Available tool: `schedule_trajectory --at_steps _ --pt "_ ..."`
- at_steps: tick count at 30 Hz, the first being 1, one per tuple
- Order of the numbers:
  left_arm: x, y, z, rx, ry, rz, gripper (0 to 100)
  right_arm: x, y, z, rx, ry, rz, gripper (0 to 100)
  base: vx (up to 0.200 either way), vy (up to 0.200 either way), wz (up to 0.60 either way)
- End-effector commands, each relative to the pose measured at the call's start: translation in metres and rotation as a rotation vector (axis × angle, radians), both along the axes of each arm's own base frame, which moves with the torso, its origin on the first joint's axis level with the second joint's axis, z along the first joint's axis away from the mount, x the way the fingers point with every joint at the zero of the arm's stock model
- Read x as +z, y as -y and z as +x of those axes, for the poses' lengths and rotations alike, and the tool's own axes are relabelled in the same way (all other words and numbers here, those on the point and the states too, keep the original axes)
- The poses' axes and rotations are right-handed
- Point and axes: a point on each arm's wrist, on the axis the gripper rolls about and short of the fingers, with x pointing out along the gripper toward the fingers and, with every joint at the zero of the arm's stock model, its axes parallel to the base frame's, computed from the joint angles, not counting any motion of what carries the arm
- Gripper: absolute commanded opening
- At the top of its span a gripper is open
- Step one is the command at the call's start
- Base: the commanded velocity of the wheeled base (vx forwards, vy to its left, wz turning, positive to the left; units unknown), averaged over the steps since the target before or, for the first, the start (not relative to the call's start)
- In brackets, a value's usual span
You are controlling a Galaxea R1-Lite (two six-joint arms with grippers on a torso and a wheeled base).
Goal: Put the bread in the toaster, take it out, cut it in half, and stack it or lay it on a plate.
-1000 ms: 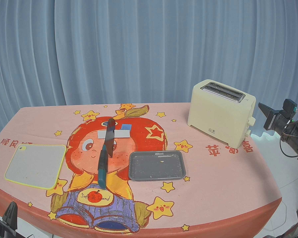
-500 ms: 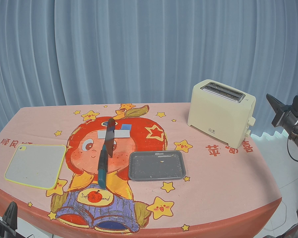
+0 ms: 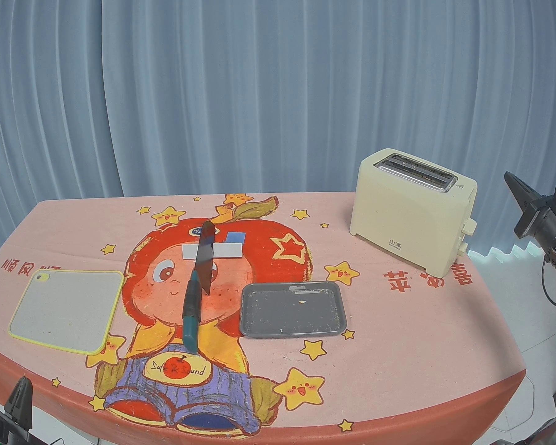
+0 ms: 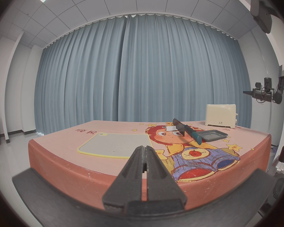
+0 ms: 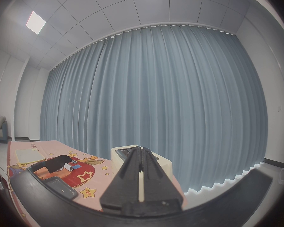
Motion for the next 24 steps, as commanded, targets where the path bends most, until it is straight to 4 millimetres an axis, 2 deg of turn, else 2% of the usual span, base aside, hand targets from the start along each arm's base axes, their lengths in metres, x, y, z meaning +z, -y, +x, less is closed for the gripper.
schedule_trajectory --at_steps 1,11,24 --pt "-0.0052 0.0000 0.0001 0.002 -0.001 -0.002 0 0.0002 -0.0008 -0.0007 0.004 0.000 0.000 0 0.000 0.000 0.00" --pt "-0.0052 0.0000 0.0001 -0.001 -0.001 0.000 0 -0.0012 -0.0088 -0.0011 0.038 -0.008 0.008 0 0.000 0.000 0.00" --pt "-0.0052 0.0000 0.0001 -0.001 -0.001 0.000 0 -0.0053 -0.0093 0.0005 0.037 -0.022 -0.004 0 0.000 0.000 0.00"
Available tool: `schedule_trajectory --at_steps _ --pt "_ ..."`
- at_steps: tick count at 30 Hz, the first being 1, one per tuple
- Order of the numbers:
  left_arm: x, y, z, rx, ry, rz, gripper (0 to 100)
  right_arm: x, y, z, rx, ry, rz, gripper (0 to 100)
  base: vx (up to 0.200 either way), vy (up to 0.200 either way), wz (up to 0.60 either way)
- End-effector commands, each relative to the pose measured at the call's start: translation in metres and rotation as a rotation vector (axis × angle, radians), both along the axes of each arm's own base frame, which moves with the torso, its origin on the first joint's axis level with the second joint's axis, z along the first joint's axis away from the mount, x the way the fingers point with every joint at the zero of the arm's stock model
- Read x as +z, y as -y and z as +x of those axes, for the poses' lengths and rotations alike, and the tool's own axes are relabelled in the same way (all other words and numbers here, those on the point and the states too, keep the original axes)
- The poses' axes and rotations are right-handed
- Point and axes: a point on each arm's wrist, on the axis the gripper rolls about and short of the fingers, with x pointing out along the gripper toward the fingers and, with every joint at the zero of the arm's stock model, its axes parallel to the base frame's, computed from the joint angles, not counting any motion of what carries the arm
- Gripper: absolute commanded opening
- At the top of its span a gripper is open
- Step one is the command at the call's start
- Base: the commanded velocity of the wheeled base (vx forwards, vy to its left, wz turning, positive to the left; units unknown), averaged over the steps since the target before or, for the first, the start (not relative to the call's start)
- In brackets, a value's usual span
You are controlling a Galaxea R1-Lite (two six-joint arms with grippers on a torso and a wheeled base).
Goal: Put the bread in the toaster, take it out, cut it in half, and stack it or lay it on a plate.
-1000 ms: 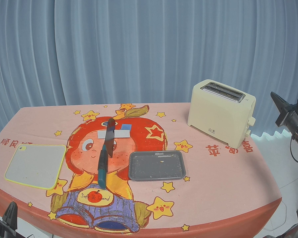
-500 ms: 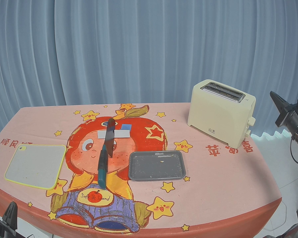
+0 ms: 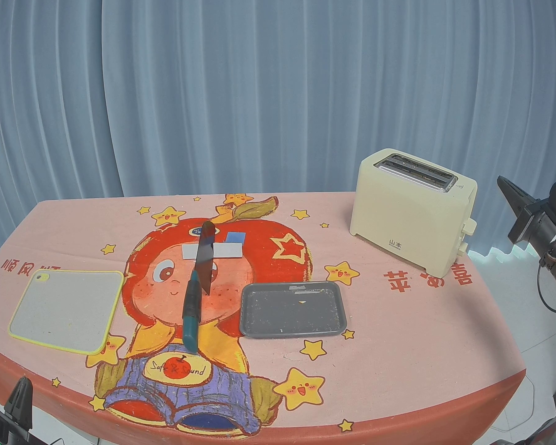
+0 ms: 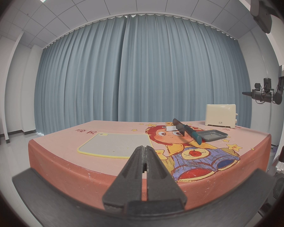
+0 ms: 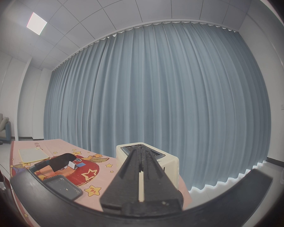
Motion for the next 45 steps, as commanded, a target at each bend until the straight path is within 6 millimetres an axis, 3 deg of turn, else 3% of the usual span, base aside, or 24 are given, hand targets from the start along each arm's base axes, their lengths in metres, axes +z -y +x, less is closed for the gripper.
schedule_trajectory --at_steps 1,45 --pt "-0.0052 0.0000 0.0001 0.001 -0.001 -0.001 0 -0.0011 -0.0002 0.0009 0.001 -0.005 -0.001 0 0.000 0.000 0.00" --pt "-0.0052 0.0000 0.0001 0.001 -0.001 -0.001 0 -0.0058 -0.0004 -0.0017 0.003 -0.018 -0.028 0 0.000 0.000 0.00"
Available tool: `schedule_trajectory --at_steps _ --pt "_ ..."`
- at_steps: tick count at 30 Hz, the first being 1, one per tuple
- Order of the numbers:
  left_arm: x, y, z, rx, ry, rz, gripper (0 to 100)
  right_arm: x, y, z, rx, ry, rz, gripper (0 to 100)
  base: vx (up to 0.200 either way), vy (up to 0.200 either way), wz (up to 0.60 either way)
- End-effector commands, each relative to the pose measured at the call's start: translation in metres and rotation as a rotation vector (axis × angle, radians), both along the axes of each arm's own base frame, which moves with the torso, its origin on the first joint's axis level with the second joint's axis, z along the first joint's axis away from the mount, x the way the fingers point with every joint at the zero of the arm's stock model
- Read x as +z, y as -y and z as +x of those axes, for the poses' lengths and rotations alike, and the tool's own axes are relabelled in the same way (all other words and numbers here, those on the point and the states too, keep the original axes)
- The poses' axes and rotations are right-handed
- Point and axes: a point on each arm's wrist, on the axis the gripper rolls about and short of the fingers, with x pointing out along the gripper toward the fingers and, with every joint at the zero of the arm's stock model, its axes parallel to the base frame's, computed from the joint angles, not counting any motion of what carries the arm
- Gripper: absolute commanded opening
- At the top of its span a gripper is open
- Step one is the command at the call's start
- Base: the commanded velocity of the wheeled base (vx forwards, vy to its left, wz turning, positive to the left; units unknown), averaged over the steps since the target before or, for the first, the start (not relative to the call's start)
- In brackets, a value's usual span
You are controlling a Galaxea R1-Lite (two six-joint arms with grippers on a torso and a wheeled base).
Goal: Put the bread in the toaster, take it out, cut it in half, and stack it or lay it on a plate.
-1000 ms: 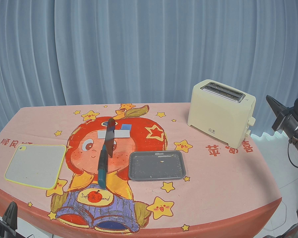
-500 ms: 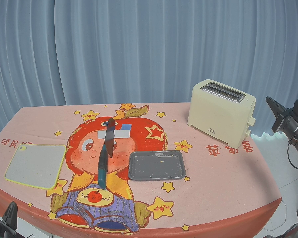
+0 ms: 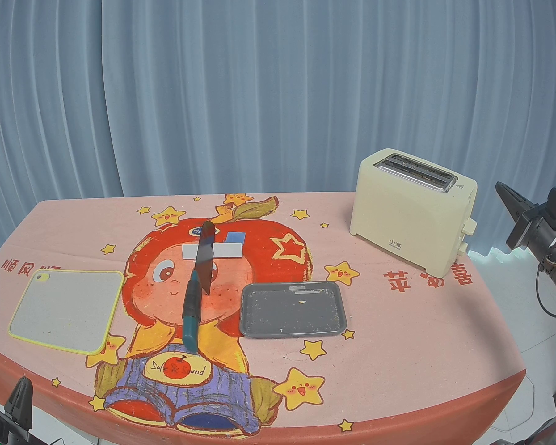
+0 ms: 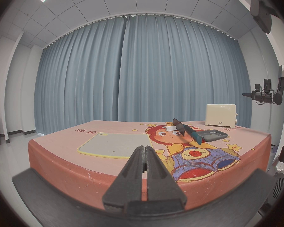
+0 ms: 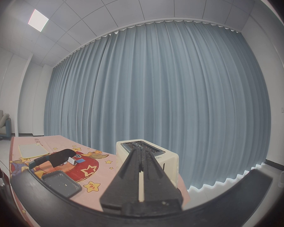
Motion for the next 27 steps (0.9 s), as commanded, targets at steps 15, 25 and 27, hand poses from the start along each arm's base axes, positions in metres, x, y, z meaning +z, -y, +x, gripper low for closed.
schedule_trajectory --at_steps 15,25,27 --pt "-0.0052 0.0000 0.0001 0.000 -0.001 -0.001 0 -0.0018 -0.0008 0.0000 0.002 -0.006 -0.008 0 0.000 0.000 0.00" --pt "-0.0052 0.0000 0.0001 0.001 -0.001 -0.001 0 -0.0014 -0.0011 -0.0003 0.004 -0.004 -0.007 0 0.000 0.000 0.00" --pt "-0.0052 0.0000 0.0001 0.000 -0.001 -0.001 0 -0.0014 -0.0008 -0.0003 0.004 -0.004 -0.008 0 0.000 0.000 0.00"
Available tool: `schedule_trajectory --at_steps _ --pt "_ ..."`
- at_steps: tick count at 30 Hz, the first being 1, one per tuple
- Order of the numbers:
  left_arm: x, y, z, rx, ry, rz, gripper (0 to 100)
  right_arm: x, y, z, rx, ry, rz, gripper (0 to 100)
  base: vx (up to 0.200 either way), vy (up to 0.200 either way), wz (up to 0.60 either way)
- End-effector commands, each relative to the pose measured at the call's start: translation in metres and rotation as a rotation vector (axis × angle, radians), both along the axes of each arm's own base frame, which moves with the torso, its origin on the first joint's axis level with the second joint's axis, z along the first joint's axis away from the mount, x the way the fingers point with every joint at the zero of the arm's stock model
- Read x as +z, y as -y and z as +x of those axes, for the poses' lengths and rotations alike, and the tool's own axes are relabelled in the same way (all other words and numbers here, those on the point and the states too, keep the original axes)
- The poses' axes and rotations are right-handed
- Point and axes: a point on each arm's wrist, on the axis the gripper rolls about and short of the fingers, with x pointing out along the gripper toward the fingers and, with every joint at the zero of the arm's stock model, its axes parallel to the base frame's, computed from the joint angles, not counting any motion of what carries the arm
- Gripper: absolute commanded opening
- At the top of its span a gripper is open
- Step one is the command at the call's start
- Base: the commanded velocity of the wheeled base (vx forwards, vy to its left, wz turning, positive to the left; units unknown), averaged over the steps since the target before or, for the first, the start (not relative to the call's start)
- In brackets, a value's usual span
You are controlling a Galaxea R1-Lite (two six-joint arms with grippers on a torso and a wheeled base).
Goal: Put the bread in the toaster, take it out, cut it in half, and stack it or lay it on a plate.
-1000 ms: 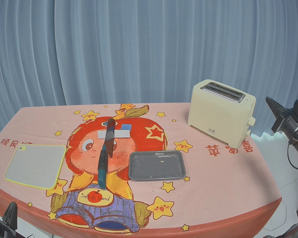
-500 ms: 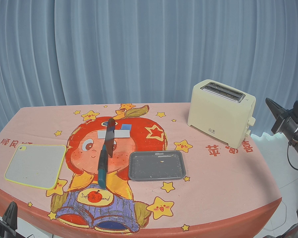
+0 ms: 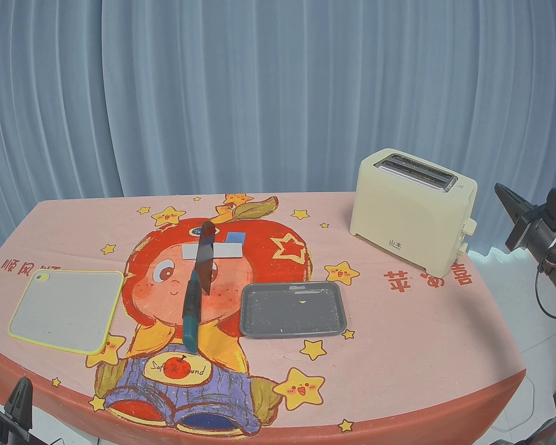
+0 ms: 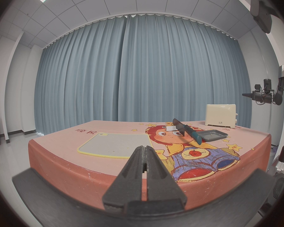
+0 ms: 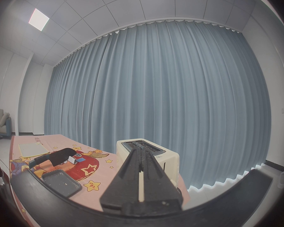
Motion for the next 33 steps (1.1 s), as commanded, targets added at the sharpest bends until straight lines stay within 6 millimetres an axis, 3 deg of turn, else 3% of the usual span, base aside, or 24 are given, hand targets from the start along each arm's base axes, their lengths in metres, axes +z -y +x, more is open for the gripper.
schedule_trajectory --at_steps 1,33 --pt "-0.0052 0.0000 0.0001 0.002 -0.001 0.000 0 -0.0001 0.0001 0.0001 0.000 0.000 0.000 0 0.000 0.000 0.00" --pt "-0.0052 0.0000 0.0001 0.002 -0.001 0.000 0 -0.0016 0.0003 -0.0025 0.000 -0.005 -0.001 0 0.000 0.000 0.00"
